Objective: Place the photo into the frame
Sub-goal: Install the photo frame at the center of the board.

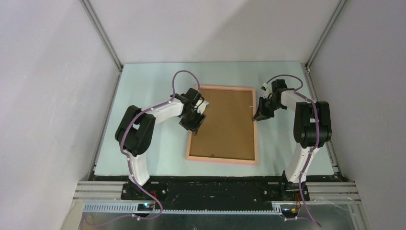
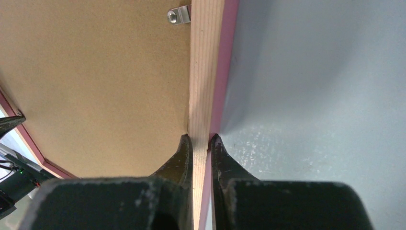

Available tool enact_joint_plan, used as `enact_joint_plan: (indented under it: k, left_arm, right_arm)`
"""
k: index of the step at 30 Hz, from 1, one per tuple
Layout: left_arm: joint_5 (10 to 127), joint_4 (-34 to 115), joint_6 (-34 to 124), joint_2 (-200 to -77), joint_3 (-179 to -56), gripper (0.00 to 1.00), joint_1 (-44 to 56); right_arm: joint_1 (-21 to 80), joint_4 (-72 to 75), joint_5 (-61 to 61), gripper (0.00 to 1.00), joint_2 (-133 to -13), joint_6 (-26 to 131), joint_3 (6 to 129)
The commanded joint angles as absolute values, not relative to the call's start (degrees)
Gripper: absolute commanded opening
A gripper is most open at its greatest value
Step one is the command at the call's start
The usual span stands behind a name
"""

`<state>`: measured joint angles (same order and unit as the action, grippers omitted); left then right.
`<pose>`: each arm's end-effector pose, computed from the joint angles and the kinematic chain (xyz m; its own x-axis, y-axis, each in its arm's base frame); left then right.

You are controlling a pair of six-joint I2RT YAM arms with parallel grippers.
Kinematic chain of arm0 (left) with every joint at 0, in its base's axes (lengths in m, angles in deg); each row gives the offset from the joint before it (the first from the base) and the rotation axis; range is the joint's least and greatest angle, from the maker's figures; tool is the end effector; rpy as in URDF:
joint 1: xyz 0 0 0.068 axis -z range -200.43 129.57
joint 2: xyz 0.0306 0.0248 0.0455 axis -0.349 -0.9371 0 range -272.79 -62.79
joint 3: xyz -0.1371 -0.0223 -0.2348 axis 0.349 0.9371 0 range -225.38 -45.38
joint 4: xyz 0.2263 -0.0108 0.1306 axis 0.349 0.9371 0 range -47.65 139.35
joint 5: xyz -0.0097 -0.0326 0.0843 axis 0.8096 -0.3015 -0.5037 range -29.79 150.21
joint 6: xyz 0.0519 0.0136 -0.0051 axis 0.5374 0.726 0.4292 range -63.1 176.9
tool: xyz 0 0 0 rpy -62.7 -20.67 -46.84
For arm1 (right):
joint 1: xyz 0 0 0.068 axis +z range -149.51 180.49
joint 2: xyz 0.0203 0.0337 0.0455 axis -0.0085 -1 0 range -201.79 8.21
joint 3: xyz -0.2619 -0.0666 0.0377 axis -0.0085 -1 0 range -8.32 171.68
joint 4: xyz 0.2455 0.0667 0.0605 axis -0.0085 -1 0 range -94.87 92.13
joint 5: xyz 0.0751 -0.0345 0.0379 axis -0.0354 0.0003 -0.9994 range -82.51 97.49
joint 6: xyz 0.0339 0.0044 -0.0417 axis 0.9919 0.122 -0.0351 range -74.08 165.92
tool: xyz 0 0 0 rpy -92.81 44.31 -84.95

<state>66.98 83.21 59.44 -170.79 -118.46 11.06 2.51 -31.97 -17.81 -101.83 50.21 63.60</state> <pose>0.3080 -0.1935 0.1676 -0.8018 0.5427 -0.2504 0.5794 0.8085 -0.1032 0.3720 0.0284 0.1564 -0.9612 0.0337 -0.2739 -0.0907 0.8989 0.4287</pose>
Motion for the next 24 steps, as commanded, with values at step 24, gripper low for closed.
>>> enact_joint_plan:
  k: [24]
  left_arm:
    - [70.15,82.95,61.63,-167.38,-117.93,0.35,8.4]
  right_arm:
    - [2.44,-29.79,-19.62,0.0,-101.7,49.17,63.67]
